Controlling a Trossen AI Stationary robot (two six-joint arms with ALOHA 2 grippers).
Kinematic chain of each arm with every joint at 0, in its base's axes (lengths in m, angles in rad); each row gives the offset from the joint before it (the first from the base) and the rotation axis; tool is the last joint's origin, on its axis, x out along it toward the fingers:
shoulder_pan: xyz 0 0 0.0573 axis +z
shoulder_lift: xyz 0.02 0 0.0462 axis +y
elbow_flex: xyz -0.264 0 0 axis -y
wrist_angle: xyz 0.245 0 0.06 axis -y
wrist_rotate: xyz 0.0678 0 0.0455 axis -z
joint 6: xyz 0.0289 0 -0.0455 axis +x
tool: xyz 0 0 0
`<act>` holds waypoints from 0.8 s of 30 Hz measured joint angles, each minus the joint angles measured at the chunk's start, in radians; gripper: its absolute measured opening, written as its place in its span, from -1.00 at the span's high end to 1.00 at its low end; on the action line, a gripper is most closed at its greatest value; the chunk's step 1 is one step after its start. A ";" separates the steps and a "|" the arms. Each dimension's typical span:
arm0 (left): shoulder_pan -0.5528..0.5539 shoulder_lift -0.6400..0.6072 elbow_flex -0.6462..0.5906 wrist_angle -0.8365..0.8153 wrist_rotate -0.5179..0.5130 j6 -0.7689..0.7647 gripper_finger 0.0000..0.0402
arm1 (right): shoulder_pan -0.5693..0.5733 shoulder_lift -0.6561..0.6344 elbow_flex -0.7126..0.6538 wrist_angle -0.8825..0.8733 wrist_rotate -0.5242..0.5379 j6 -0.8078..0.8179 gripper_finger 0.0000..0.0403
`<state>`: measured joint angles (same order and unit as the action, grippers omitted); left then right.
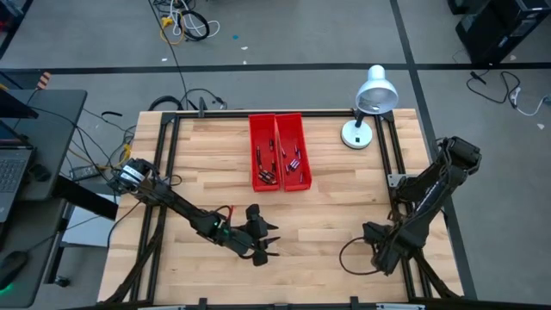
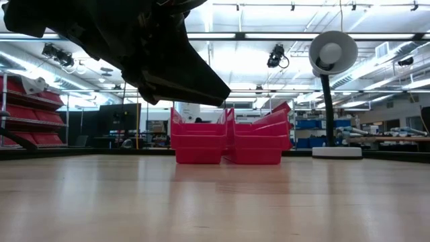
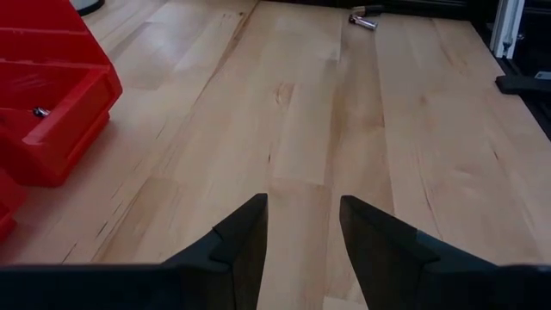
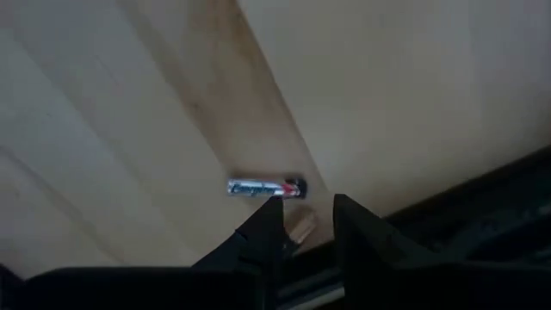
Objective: Sort batteries
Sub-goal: Put the black battery into the left red bin
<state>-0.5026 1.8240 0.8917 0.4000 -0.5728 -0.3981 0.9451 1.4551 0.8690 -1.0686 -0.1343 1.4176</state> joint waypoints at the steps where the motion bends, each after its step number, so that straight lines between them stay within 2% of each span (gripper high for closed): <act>1: 0.000 0.000 0.000 0.000 0.000 0.000 0.19 | 0.001 0.000 -0.008 0.000 -0.020 0.000 0.55; 8: 0.000 0.000 0.000 -0.002 0.000 0.000 0.19 | 0.005 0.027 -0.058 0.022 -0.156 -0.011 0.55; 24: 0.000 0.000 0.000 -0.002 0.000 0.000 0.19 | 0.022 0.127 -0.058 0.109 -0.177 -0.014 0.50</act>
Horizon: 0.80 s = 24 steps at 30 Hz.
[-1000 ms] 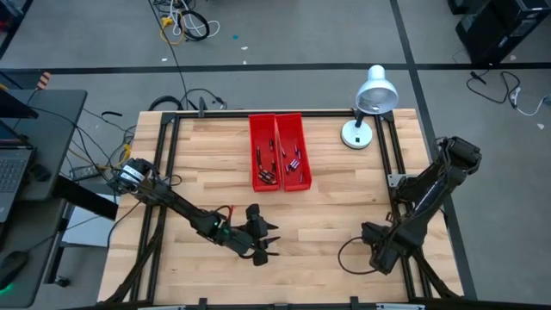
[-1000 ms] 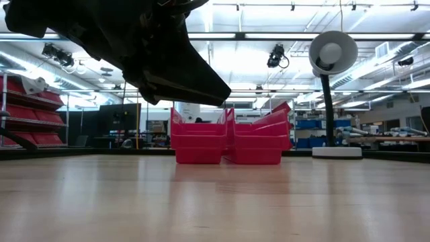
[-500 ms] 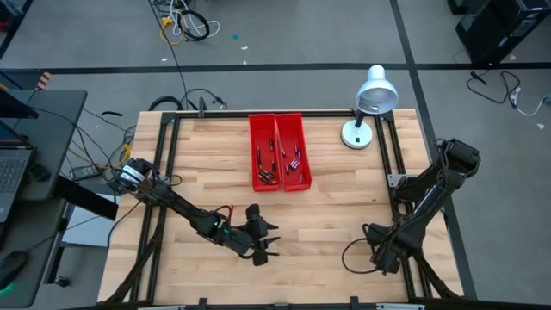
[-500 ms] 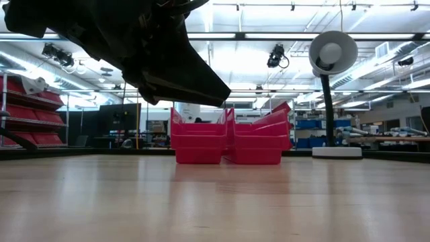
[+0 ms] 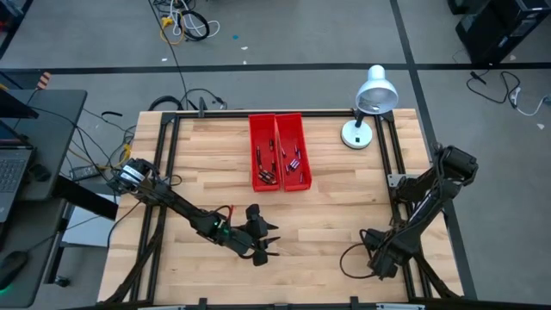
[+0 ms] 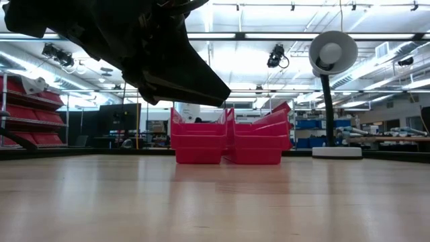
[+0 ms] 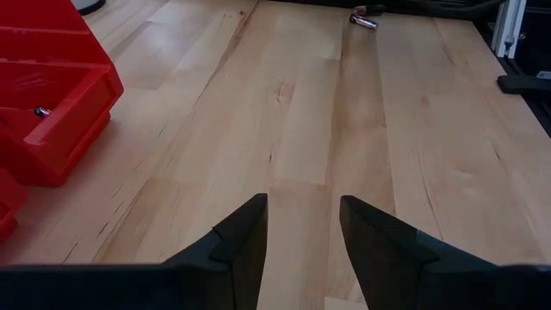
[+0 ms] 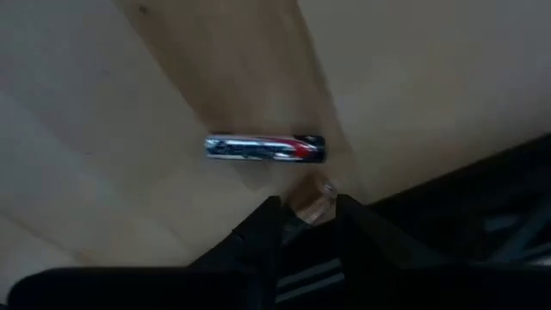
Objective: Sort batteries
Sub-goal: Put the black battery into the left red bin
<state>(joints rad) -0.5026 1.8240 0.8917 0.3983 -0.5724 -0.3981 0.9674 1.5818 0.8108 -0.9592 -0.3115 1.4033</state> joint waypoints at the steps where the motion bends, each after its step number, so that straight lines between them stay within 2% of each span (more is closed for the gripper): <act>1: 0.000 0.000 0.000 0.000 0.000 0.000 0.19 | 0.001 0.005 0.000 0.006 -0.001 0.000 0.49; 16: 0.000 0.000 0.000 0.001 0.000 0.000 0.19 | 0.028 0.092 0.005 0.060 -0.067 -0.005 0.45; 24: 0.000 0.000 0.000 0.001 0.000 -0.001 0.19 | 0.025 0.090 0.004 0.070 -0.068 -0.035 0.63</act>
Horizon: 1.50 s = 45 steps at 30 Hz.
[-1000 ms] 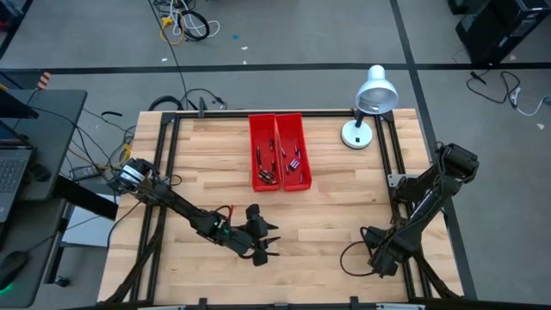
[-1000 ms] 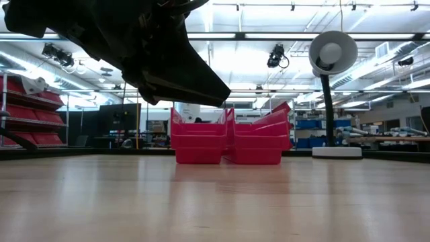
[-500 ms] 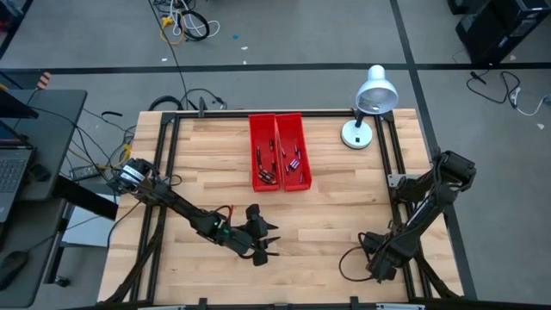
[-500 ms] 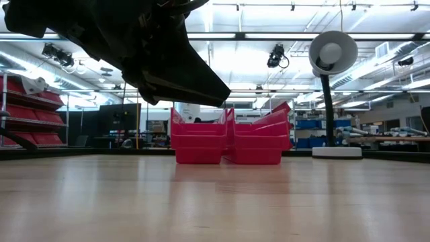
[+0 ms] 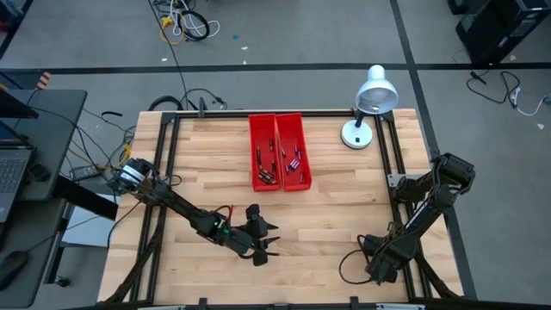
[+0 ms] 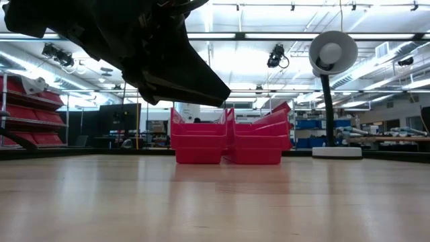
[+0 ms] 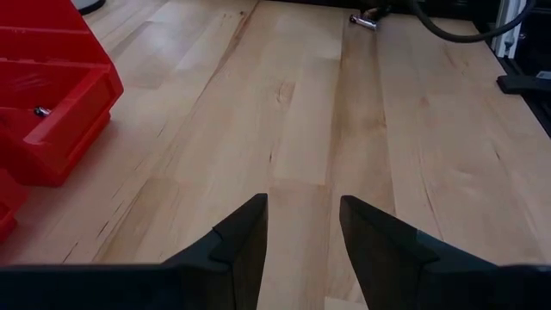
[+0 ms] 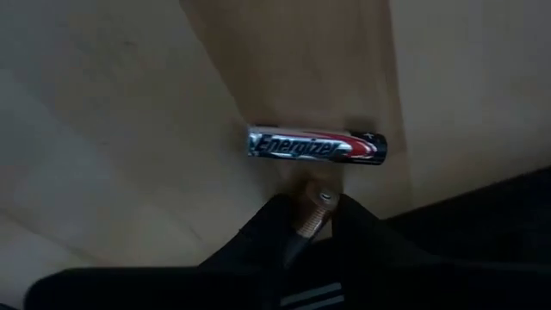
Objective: Sort batteries
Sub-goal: Put the black battery into the left red bin
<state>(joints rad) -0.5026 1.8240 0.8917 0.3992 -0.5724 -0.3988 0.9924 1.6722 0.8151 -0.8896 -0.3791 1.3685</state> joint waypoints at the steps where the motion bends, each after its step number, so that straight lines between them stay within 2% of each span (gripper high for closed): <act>1: 0.000 0.000 0.000 0.000 0.000 0.000 0.19 | 0.000 0.000 0.000 0.002 -0.001 0.000 0.66; 5: 0.000 0.000 0.000 0.000 0.000 0.000 0.19 | 0.000 0.000 0.000 0.013 -0.003 -0.007 0.75; 13: 0.000 0.000 0.000 0.000 0.000 0.000 0.19 | 0.000 0.002 0.009 0.015 -0.015 -0.020 0.78; 20: 0.000 0.000 0.000 0.000 0.000 0.000 0.19 | 0.004 0.007 0.098 -0.054 -0.010 -0.103 0.79; 23: 0.000 0.000 0.000 0.000 0.000 0.000 0.19 | 0.004 0.007 0.150 -0.117 0.026 -0.135 0.79; 30: 0.000 0.000 0.000 0.000 0.000 0.000 0.19 | -0.001 0.005 0.255 -0.168 0.188 -0.228 0.79; 36: 0.004 0.000 0.000 0.002 0.000 0.003 0.19 | -0.051 0.004 0.309 -0.158 0.444 -0.376 0.79; 40: 0.012 0.000 0.000 0.016 0.000 0.003 0.19 | -0.129 0.003 0.314 -0.099 0.621 -0.531 0.79; 45: 0.019 0.000 0.000 0.019 0.000 0.035 0.19 | -0.269 0.003 0.315 0.021 0.726 -0.781 0.79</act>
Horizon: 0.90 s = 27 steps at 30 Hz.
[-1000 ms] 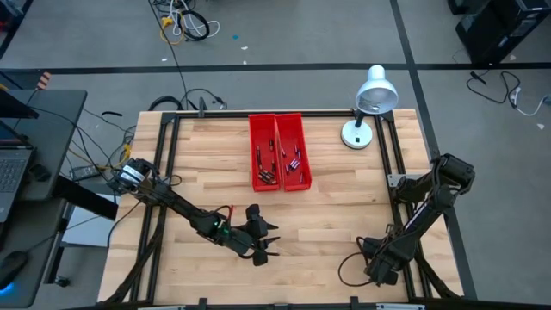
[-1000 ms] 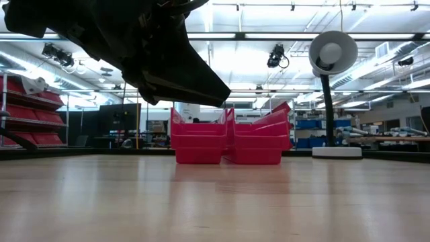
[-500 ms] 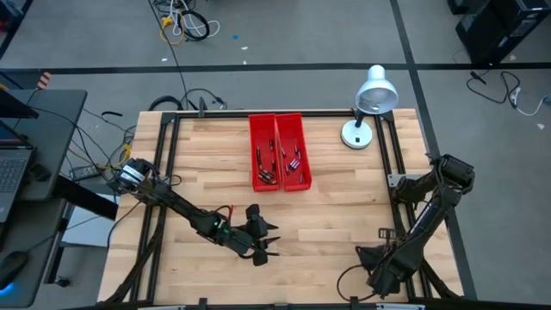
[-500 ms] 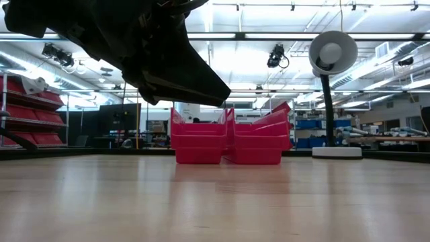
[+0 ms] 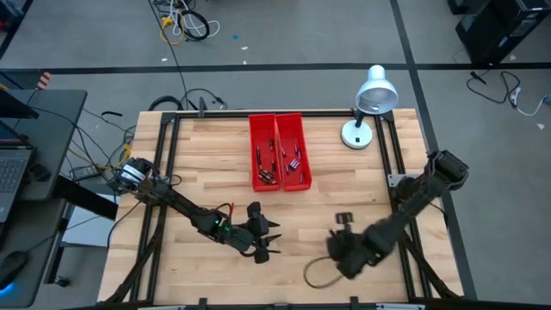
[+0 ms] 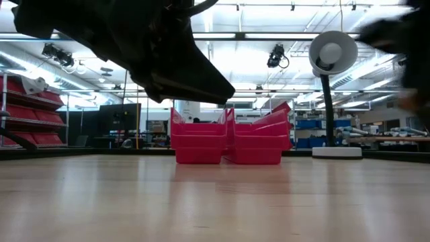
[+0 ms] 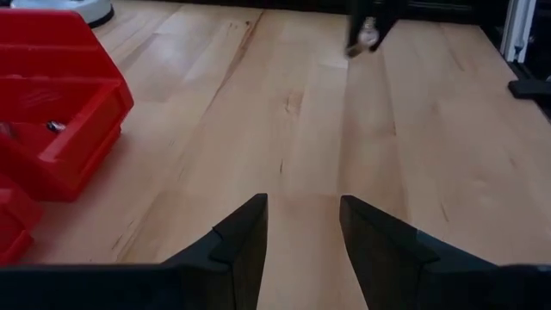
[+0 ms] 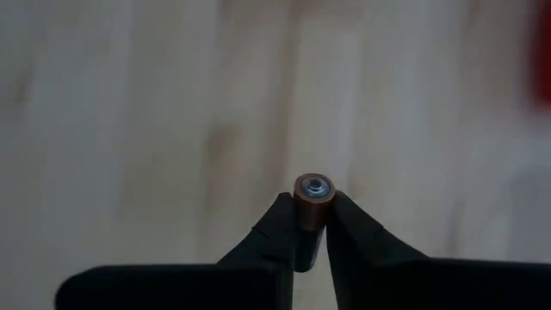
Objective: Sort batteries
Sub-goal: Put the black battery into the left red bin
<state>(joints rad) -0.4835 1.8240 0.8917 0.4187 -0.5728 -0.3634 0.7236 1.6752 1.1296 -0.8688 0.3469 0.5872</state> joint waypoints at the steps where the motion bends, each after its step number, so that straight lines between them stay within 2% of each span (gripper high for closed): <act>1: 0.002 0.000 0.000 0.000 0.000 0.018 0.19 | -0.030 0.000 0.000 0.032 0.017 -0.057 0.79; 11: 0.007 0.000 0.000 -0.047 -0.013 0.117 0.19 | -0.349 0.000 0.000 0.434 0.034 -0.571 0.78; 15: 0.007 0.000 0.000 -0.116 -0.037 0.088 0.19 | -0.471 0.000 0.000 0.582 0.144 -0.673 0.78; 17: 0.007 0.000 0.000 -0.148 -0.054 0.066 0.19 | -0.533 0.000 0.000 0.656 0.159 -0.720 0.78; 24: 0.006 0.000 0.000 -0.236 -0.070 -0.010 0.19 | -0.714 0.015 0.002 0.869 -0.022 -0.820 0.78; 27: 0.006 0.000 0.000 -0.266 -0.071 -0.015 0.19 | -0.765 0.021 0.001 0.886 -0.032 -0.826 0.76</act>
<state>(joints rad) -0.4774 1.8240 0.8917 0.1528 -0.6433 -0.3786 -0.0410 1.6965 1.1305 0.0171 0.3153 -0.2391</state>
